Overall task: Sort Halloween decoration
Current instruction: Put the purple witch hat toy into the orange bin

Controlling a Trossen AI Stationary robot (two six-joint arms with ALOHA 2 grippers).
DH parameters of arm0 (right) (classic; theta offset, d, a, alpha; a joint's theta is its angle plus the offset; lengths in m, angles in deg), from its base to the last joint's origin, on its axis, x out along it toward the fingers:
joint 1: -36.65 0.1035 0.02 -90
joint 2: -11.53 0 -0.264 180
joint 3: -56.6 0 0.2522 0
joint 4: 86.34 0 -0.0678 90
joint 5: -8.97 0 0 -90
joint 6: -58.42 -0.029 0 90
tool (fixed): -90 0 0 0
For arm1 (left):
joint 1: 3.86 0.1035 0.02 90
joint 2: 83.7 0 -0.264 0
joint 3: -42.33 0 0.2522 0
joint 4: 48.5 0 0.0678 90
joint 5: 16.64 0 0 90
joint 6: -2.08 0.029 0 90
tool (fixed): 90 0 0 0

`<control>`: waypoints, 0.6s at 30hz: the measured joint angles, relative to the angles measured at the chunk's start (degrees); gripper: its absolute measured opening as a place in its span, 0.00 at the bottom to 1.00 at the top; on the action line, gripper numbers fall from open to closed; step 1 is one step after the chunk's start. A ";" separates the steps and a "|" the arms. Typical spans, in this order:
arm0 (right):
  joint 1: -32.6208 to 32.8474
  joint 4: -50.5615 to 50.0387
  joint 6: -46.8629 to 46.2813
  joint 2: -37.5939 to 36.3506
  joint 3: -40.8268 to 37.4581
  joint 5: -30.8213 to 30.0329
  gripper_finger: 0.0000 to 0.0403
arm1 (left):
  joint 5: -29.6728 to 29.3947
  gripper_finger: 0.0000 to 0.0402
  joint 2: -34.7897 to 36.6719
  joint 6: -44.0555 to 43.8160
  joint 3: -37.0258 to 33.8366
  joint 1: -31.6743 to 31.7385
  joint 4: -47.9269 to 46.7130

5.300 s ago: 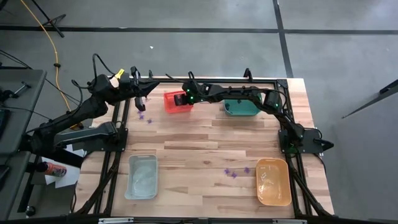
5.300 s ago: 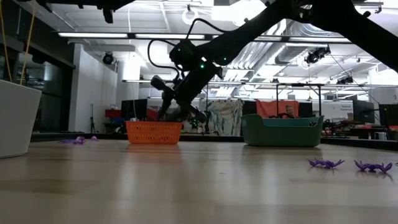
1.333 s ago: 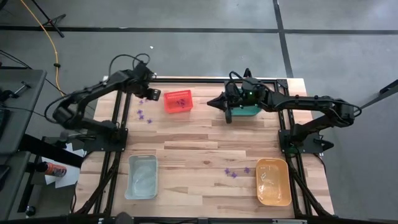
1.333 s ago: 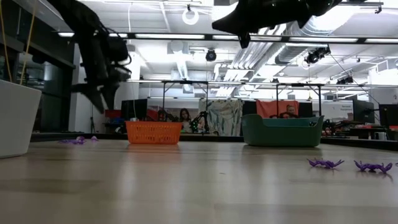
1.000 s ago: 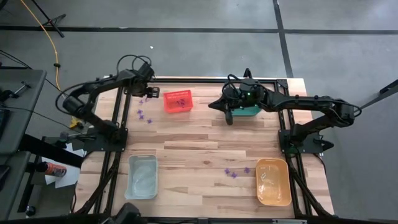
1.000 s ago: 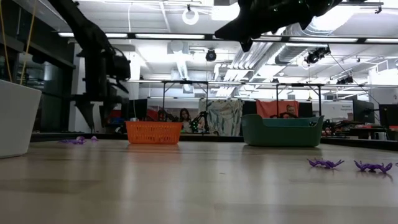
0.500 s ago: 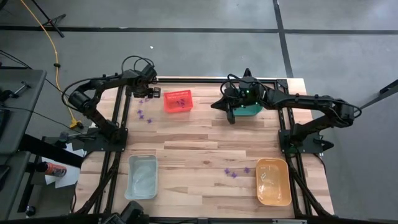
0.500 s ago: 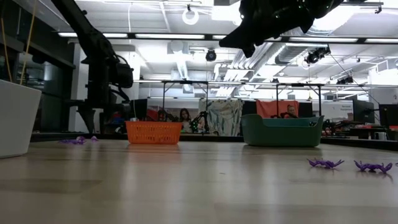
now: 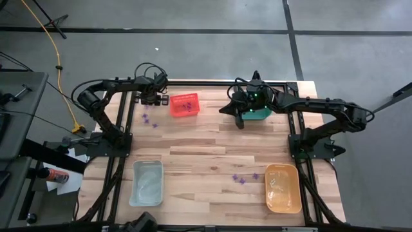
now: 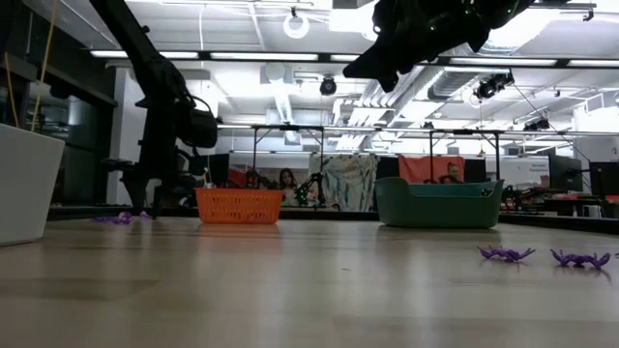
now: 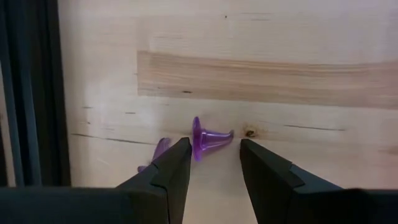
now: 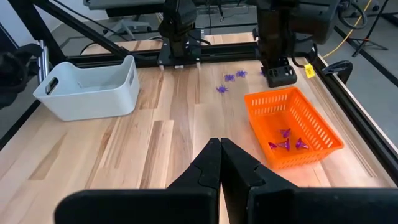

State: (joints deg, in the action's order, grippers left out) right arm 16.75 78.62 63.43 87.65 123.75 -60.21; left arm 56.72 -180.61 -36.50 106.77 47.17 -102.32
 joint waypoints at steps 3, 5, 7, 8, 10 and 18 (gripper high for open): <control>0.00 -0.28 0.00 0.00 0.00 0.27 0.00 | 0.96 0.33 0.64 -1.47 -0.15 0.39 0.41; 0.00 -0.28 0.15 0.00 0.00 0.83 0.00 | 1.23 0.33 1.31 -1.71 -0.11 0.76 0.73; 0.00 -0.29 0.44 0.00 0.00 1.68 0.00 | 1.33 0.33 1.81 -1.87 -0.11 1.28 0.37; 0.00 -0.31 0.48 0.00 0.00 1.95 0.00 | 1.43 0.33 2.04 -2.05 -0.11 1.58 0.36; 0.00 -0.31 0.61 0.00 0.00 2.03 0.00 | 1.30 0.33 2.24 -2.81 -0.08 2.06 0.39; 0.00 -0.89 0.51 0.00 0.00 2.14 0.00 | -0.40 0.33 1.87 -6.16 -0.09 2.20 1.73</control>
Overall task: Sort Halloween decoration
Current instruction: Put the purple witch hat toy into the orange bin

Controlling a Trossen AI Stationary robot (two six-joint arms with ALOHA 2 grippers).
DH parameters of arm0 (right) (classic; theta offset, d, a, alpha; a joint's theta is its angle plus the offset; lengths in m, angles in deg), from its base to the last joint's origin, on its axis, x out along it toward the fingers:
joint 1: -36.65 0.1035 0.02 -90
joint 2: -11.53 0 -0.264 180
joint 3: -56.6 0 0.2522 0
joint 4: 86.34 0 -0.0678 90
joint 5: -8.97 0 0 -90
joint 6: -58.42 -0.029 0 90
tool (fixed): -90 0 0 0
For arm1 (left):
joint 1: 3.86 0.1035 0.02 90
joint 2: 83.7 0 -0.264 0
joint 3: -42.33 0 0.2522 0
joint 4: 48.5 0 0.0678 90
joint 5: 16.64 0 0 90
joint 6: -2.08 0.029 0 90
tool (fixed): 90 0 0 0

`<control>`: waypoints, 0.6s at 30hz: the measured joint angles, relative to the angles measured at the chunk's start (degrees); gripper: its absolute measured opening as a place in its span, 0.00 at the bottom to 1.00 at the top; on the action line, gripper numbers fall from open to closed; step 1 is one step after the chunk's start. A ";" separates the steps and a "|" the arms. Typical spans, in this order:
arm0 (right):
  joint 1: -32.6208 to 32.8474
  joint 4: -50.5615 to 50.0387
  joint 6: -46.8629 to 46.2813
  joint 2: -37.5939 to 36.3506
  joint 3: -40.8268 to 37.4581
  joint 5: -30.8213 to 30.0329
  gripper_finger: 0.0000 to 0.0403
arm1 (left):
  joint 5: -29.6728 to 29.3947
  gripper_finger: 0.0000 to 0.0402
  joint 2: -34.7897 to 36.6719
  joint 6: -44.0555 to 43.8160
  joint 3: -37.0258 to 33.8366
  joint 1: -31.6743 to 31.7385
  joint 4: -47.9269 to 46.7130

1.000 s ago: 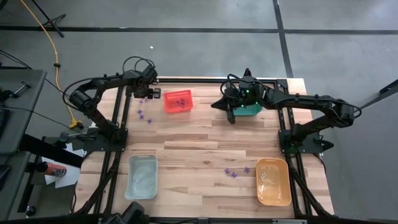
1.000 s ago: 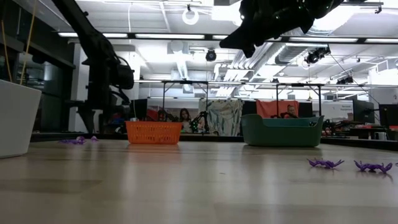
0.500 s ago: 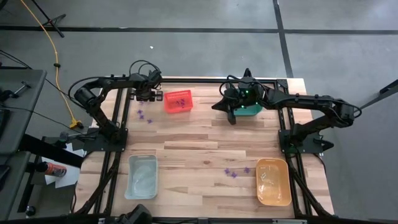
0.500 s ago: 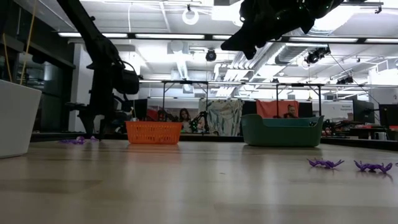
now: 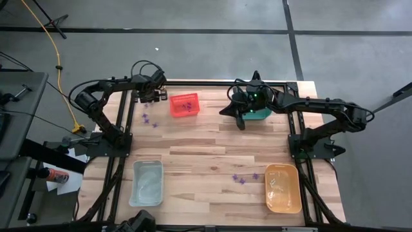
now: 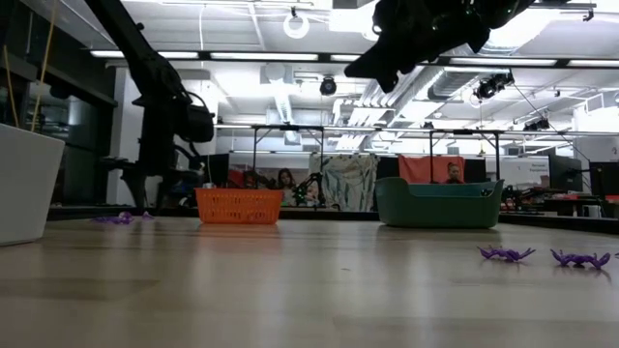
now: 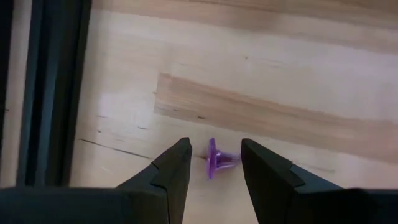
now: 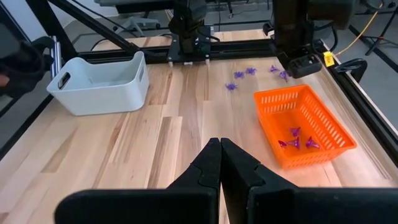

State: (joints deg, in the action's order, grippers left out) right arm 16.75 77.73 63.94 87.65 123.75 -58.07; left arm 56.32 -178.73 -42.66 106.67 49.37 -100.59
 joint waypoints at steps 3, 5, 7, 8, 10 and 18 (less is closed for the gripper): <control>0.00 -0.55 -0.07 0.00 0.00 0.00 0.00 | 0.02 0.33 0.02 -1.65 0.01 0.00 0.35; 0.00 -0.70 -0.03 0.00 0.00 0.00 0.00 | 0.24 0.33 0.02 -2.24 0.01 -0.01 0.21; 0.00 -0.95 0.02 0.00 0.00 0.00 0.00 | 0.43 0.33 0.02 -3.15 -0.01 -0.28 -0.11; 0.00 -1.06 -0.01 0.00 0.00 0.00 0.00 | 0.44 0.33 0.00 -3.70 -0.01 -0.46 -0.37; 0.00 -1.27 -0.07 0.00 0.00 0.00 0.00 | 0.40 0.33 0.01 -4.56 -0.16 -0.52 -0.65; 0.00 -1.49 0.08 0.00 0.00 0.00 0.00 | -0.68 0.30 -0.01 -4.67 -1.04 -1.45 -0.17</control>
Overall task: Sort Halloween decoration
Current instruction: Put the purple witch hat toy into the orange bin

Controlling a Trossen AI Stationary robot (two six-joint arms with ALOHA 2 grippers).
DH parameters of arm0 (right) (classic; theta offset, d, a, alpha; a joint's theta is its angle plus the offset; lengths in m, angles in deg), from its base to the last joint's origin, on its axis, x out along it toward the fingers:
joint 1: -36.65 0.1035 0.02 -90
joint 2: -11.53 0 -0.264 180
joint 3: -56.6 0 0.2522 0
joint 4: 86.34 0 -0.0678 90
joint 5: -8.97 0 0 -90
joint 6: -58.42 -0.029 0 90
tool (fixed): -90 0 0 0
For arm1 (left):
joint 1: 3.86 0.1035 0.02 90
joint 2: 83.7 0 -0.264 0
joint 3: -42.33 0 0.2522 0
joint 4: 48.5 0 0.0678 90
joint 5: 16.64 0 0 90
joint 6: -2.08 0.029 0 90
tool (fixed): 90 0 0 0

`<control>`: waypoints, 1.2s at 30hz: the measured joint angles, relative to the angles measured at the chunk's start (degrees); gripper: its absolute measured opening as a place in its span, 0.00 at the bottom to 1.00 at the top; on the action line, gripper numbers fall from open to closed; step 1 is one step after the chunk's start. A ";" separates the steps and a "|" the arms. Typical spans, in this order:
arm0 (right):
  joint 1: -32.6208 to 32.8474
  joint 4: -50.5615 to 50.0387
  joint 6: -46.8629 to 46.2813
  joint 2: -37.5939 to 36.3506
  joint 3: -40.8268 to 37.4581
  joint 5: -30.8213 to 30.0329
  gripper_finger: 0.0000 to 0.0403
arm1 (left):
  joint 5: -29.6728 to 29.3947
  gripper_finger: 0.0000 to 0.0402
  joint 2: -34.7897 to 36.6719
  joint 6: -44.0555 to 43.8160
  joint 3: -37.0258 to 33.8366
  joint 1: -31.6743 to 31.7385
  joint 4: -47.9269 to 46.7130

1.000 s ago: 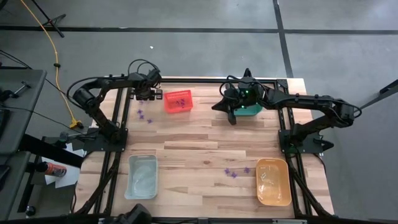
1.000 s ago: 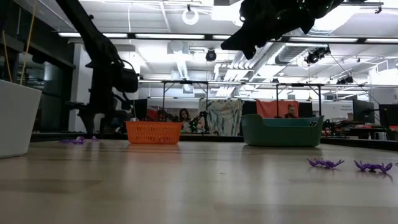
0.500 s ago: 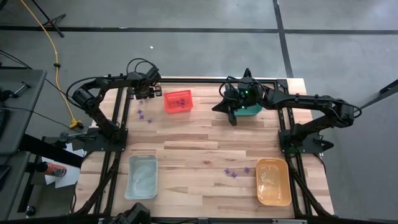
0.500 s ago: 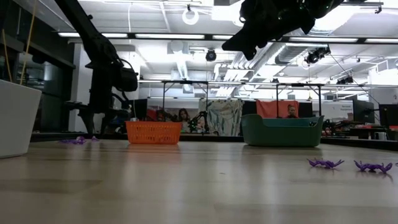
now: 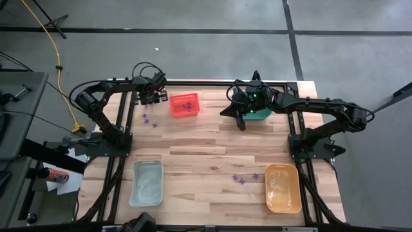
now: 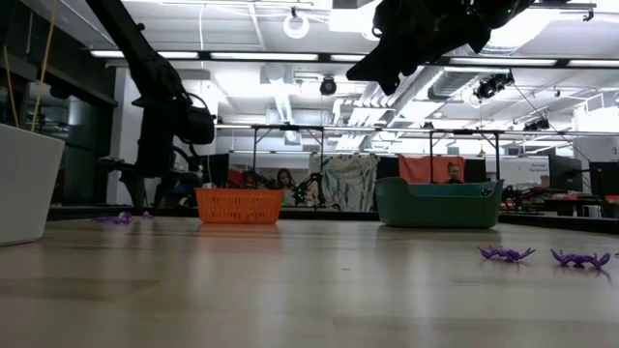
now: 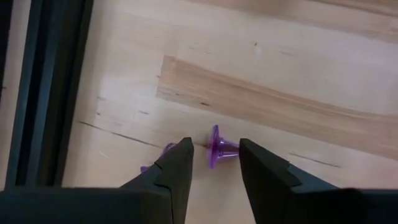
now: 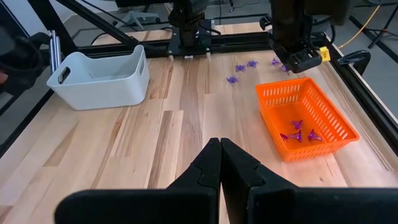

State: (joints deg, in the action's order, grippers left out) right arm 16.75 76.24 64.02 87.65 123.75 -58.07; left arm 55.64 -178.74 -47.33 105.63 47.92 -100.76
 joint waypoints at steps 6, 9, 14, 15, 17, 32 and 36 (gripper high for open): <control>0.00 -0.01 0.00 0.00 0.00 0.00 0.00 | -0.16 0.15 0.00 -1.14 0.00 -0.11 0.57; 0.00 -0.01 -0.15 0.01 0.00 0.00 0.00 | 0.04 0.05 0.04 -1.43 0.04 -0.16 0.63; 0.00 -0.02 -0.17 0.00 0.00 0.00 0.00 | 1.23 0.01 0.13 -1.45 0.13 -0.46 0.70; 0.00 -0.02 -0.17 0.00 0.00 0.00 0.00 | 1.63 0.01 0.23 -1.31 0.13 -0.45 0.74; 0.00 -0.02 -0.17 0.00 0.00 0.00 0.00 | 3.39 0.00 0.90 -0.86 0.07 -0.43 0.99; -0.11 1.87 2.30 0.00 0.00 -0.02 0.00 | 6.62 0.00 25.17 15.09 -0.04 -2.90 3.75; -0.11 5.93 1.08 0.00 0.00 -0.01 0.00 | 14.07 0.00 33.48 21.66 -0.03 -8.45 9.70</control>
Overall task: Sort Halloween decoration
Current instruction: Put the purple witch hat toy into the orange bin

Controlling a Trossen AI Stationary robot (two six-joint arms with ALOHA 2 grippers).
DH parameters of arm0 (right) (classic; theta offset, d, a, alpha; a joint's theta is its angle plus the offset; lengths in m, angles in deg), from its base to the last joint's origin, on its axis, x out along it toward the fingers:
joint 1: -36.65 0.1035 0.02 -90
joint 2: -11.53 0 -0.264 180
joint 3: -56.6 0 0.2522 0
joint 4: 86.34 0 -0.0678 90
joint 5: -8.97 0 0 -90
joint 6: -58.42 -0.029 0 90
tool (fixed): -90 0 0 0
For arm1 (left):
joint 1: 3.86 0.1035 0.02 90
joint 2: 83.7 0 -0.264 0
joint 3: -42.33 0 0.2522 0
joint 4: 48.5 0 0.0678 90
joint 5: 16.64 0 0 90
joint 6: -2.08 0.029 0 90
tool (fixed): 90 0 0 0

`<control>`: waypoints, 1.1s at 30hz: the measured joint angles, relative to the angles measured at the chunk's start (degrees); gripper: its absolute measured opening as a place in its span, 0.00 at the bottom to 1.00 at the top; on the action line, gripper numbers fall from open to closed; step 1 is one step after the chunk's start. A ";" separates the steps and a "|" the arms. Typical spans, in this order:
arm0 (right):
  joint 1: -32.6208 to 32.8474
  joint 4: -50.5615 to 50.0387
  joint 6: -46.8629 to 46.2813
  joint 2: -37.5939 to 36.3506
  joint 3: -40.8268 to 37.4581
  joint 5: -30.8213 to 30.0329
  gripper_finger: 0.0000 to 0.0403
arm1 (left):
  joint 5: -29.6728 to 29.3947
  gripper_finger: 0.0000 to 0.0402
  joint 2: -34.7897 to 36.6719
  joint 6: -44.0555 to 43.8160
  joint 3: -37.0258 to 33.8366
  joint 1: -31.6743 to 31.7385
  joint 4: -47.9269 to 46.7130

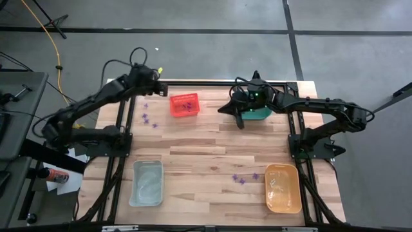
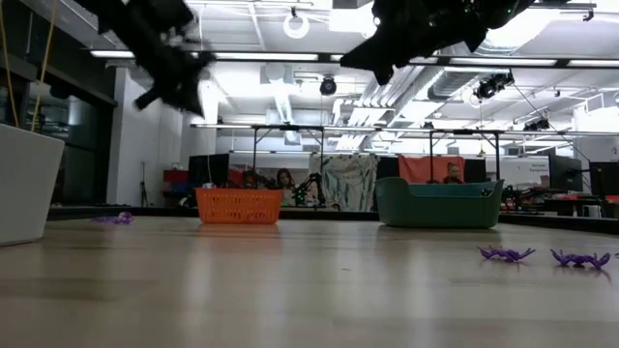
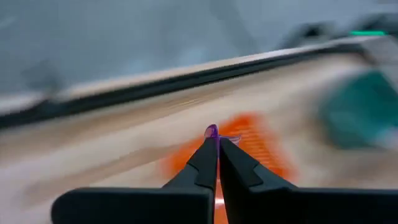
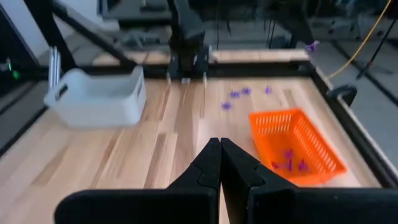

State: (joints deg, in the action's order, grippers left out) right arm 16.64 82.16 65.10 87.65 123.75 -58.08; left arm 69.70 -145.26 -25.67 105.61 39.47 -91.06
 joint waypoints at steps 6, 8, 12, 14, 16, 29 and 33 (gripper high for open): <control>0.52 11.29 -5.92 0.00 0.00 1.35 0.00 | 8.40 0.00 6.79 6.75 0.03 -13.77 15.29; 1.03 15.26 -9.45 0.00 0.00 1.55 0.00 | 8.71 0.00 7.11 9.32 0.03 -18.84 20.81; 2.24 20.35 -12.73 0.00 0.00 1.86 0.00 | 8.75 0.00 5.94 14.80 0.05 -26.95 30.18; 2.96 21.83 -12.71 0.00 0.00 2.91 0.00 | 8.73 0.00 4.98 15.31 0.05 -29.35 34.27; 3.77 22.57 -12.49 -0.01 0.00 4.27 0.00 | 8.67 0.00 4.05 15.88 0.05 -31.08 37.13; 4.66 22.40 -11.73 -0.02 0.00 4.53 0.00 | 8.64 0.00 2.21 16.94 0.05 -32.55 39.96; 4.52 22.40 -10.56 -0.02 0.00 4.52 0.00 | 8.62 0.00 2.21 16.91 0.05 -32.53 39.98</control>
State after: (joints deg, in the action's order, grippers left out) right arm 21.16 104.56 54.54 87.63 123.75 -53.56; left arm 78.33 -143.05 -8.76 105.65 6.95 -51.08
